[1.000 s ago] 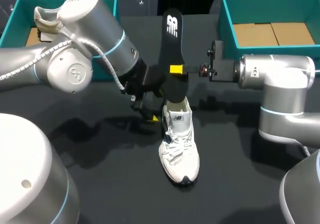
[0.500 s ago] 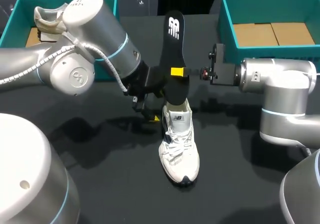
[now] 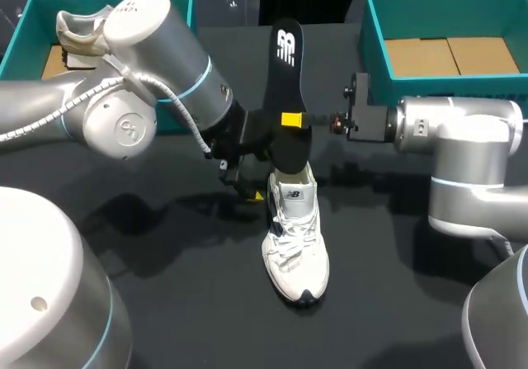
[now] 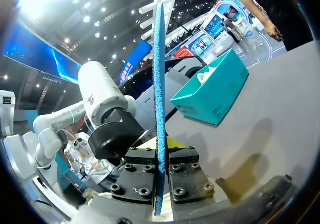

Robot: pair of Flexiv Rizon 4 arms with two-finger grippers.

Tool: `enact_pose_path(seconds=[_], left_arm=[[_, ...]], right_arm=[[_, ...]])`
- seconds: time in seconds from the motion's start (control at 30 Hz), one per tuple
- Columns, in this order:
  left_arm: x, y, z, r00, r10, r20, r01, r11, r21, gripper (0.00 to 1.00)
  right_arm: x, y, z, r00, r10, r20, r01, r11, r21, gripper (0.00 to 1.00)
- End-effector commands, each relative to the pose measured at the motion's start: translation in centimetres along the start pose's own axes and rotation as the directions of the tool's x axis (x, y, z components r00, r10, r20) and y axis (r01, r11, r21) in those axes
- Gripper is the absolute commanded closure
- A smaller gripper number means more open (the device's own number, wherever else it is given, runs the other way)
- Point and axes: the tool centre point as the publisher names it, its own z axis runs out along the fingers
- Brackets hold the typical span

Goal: Take the shoe out of the shoebox, open the shoe tongue, remove and reinsert the insole, then place the shoe into the shoebox

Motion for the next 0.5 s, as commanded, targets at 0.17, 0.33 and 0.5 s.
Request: enact_pose_path(seconds=[0.17,0.33,0.5], left_arm=[[0.08,0.06,-0.02,1.000,0.000,0.001,0.000,1.000,0.000,0.00],[0.08,0.06,-0.02,1.000,0.000,0.001,0.000,1.000,0.000,0.00],[0.08,0.06,-0.02,1.000,0.000,0.001,0.000,1.000,0.000,0.00]], right_arm=[[-0.30,0.01,0.42,0.999,-0.043,-0.017,0.043,0.999,0.011,1.00],[-0.63,-0.29,0.45,0.998,-0.059,-0.022,0.059,0.998,0.026,1.00],[-0.79,-0.67,0.30,0.997,-0.072,-0.037,0.073,0.997,0.027,1.00]])
